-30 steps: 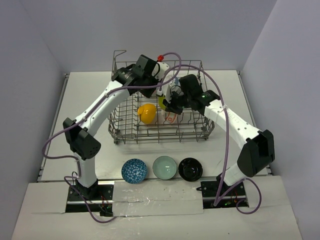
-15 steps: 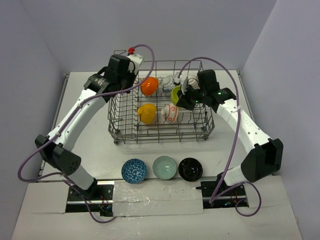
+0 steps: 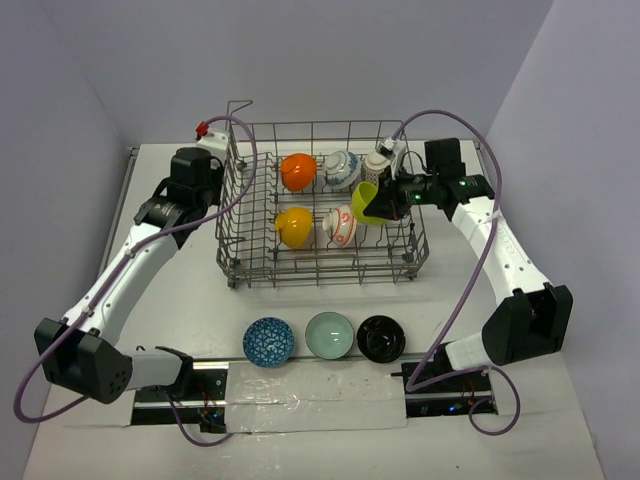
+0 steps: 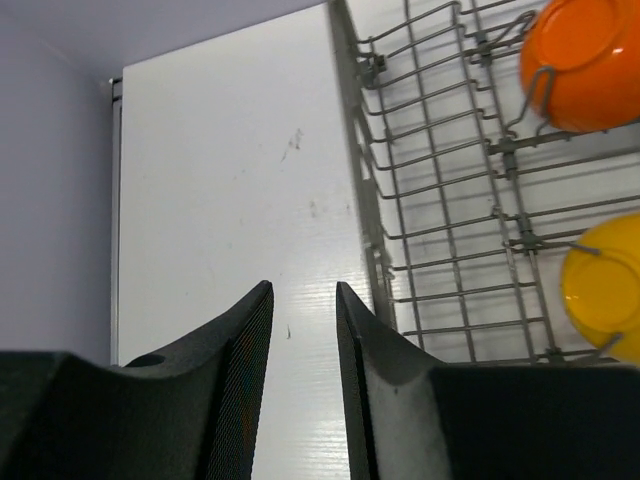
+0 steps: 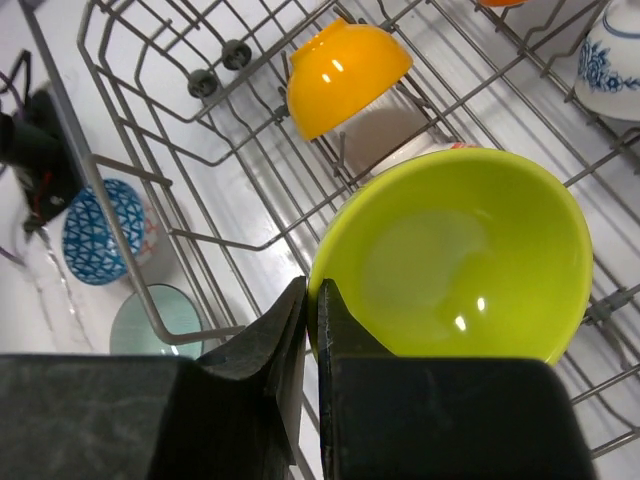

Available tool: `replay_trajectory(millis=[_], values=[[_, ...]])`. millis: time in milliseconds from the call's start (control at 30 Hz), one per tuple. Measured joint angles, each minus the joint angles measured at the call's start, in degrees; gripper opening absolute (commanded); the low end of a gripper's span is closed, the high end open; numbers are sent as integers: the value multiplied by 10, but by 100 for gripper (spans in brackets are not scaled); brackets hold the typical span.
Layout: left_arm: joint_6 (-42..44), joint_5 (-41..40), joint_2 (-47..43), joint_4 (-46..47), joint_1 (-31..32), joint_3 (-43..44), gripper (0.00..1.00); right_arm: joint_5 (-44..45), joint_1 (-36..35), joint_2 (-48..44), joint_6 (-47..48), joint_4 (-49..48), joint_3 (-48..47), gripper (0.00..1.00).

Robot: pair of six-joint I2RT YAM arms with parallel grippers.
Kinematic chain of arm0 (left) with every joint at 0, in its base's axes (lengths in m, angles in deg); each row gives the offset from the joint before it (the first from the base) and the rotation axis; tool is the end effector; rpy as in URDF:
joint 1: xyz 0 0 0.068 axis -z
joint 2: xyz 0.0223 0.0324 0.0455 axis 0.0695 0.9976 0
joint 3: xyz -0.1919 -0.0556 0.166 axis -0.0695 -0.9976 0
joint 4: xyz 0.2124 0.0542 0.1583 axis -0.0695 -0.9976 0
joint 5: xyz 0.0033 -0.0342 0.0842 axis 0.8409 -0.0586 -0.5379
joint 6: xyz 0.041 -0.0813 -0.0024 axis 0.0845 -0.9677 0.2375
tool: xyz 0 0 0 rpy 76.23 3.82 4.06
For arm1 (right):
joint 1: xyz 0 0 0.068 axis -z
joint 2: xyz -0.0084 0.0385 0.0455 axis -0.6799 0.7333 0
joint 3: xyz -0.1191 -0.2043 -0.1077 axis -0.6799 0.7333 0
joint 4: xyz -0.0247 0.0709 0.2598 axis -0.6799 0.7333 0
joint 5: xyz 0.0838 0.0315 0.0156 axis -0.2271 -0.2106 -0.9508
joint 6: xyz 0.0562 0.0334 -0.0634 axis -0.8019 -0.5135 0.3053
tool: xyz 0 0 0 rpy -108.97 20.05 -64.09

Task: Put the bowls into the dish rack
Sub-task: Insert the bowl into the dish rack.

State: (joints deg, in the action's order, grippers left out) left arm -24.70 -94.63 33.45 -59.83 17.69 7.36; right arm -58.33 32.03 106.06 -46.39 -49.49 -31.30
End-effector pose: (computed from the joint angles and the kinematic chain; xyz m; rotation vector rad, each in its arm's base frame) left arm 0.3301 -0.0997 0.3345 0.2497 2.0223 0.1964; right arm 0.3134 0.1222 0.3123 -0.9546 1.9471 0.8903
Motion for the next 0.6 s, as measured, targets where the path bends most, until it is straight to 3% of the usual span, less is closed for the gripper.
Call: replay_trajectory(millis=[233, 600], values=[[-14, 8, -17, 50, -53, -70, 37, -56, 39, 0, -60, -7, 14, 0], [-27, 47, -61, 73, -102, -90, 37, -172, 100, 45, -162, -63, 33, 0]])
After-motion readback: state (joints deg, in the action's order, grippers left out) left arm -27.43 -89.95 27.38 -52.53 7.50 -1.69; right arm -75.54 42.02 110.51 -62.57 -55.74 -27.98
